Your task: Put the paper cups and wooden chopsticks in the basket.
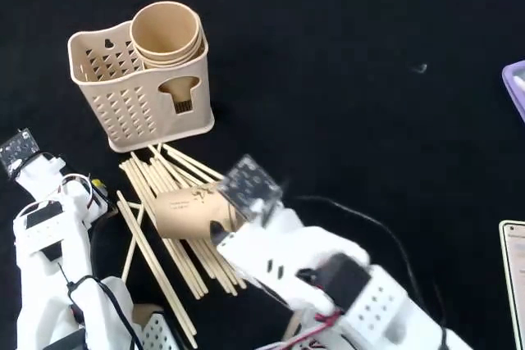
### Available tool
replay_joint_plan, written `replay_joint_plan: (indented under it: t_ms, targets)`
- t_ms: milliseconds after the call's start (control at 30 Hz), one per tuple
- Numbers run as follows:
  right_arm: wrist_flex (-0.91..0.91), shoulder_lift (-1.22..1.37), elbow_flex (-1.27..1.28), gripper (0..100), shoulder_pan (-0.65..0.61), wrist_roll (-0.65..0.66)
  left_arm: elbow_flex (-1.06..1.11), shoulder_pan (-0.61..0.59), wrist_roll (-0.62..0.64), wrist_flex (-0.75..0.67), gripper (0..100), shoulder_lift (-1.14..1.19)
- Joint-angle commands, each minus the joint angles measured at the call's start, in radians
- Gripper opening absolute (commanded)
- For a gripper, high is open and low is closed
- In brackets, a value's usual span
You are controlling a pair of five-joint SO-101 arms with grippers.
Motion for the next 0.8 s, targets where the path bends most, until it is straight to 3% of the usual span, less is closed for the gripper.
replay_joint_plan:
  t_ms: [0, 400, 767]
  targets:
    - [-0.083, 0.145, -0.067, 21.6, -0.014, -0.011, -0.013, 0.002, -0.002, -0.014, 22, -0.012]
    - [-0.002, 0.183, -0.208, 21.7, -0.012, -0.026, -0.013, 0.005, -0.002, -0.014, 22, -0.012]
    - [-0.133, 0.275, -0.074, 28.2, -0.014, -0.155, -0.013, 0.005, -0.002, -0.014, 22, -0.012]
